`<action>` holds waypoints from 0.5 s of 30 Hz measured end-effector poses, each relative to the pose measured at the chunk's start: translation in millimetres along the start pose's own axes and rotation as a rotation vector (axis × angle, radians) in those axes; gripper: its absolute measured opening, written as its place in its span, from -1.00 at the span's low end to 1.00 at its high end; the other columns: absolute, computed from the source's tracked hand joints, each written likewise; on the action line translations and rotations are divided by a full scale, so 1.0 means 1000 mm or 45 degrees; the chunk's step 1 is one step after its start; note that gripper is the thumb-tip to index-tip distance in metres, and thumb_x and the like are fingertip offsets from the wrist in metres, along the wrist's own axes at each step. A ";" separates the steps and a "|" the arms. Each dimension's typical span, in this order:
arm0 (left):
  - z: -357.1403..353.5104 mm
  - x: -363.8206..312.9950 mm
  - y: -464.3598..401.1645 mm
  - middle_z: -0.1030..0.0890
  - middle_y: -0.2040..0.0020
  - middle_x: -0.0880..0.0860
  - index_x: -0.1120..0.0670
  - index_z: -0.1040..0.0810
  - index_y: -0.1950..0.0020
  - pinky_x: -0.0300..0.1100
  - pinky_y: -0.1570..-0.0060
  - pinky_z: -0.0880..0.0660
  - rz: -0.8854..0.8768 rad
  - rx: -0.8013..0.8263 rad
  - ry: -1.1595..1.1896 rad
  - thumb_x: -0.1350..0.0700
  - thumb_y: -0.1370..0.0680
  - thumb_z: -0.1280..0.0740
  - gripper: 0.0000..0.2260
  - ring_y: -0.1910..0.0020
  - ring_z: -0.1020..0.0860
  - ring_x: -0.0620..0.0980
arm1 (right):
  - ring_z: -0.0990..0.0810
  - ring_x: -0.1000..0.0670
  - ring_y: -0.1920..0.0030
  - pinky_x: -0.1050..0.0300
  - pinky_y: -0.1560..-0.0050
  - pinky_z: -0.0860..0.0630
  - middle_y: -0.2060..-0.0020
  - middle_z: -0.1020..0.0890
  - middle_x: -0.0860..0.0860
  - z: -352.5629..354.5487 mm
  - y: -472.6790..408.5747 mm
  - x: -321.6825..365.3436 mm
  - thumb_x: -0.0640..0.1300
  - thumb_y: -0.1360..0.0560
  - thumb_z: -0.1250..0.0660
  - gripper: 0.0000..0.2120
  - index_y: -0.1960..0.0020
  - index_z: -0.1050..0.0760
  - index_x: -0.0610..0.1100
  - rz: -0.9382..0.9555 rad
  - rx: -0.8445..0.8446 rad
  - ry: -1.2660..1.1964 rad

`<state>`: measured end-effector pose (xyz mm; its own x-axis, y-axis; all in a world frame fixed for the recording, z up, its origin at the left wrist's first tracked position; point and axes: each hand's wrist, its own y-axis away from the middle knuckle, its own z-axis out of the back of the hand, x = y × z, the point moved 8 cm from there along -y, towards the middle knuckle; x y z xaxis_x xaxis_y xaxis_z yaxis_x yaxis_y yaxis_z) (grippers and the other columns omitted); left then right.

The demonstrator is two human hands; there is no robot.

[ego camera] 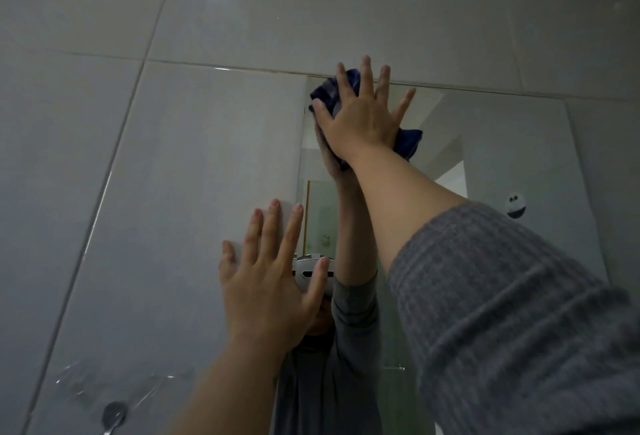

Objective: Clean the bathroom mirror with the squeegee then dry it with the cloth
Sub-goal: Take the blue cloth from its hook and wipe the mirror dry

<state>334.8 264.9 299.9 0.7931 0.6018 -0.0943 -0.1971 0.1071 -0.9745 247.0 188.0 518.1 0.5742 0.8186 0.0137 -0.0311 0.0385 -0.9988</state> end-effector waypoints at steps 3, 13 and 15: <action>0.001 0.001 0.001 0.12 -0.58 -0.05 -0.18 0.21 -0.54 0.17 -0.45 -0.02 0.000 -0.015 -0.009 -0.35 -0.52 0.07 -0.34 -0.55 0.11 -0.02 | 0.19 -0.15 -0.55 -0.38 -0.42 0.27 -0.57 0.14 -0.02 0.002 -0.002 -0.023 0.32 -0.56 0.12 -0.38 -0.55 0.12 0.12 -0.018 -0.022 0.014; 0.002 0.000 0.000 0.12 -0.58 -0.05 -0.19 0.25 -0.53 0.19 -0.43 -0.10 0.040 0.060 -0.079 -0.39 -0.48 0.15 -0.33 -0.55 0.07 -0.01 | 0.20 -0.17 -0.55 -0.41 -0.41 0.28 -0.58 0.11 0.02 0.010 0.012 -0.173 0.30 -0.57 0.14 -0.42 -0.54 0.10 0.16 -0.252 0.037 0.066; 0.005 -0.002 0.000 0.13 -0.58 -0.06 -0.20 0.26 -0.52 0.19 -0.43 -0.09 0.046 0.073 -0.073 -0.39 -0.47 0.17 -0.33 -0.55 0.08 -0.02 | 0.20 -0.17 -0.55 -0.41 -0.41 0.29 -0.58 0.11 0.02 0.012 0.018 -0.201 0.31 -0.56 0.14 -0.41 -0.54 0.08 0.16 -0.308 0.053 0.060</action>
<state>330.8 267.6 300.7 0.7507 0.6504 -0.1156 -0.2588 0.1286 -0.9573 121.0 30.7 498.4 0.6067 0.7549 0.2491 0.0789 0.2546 -0.9638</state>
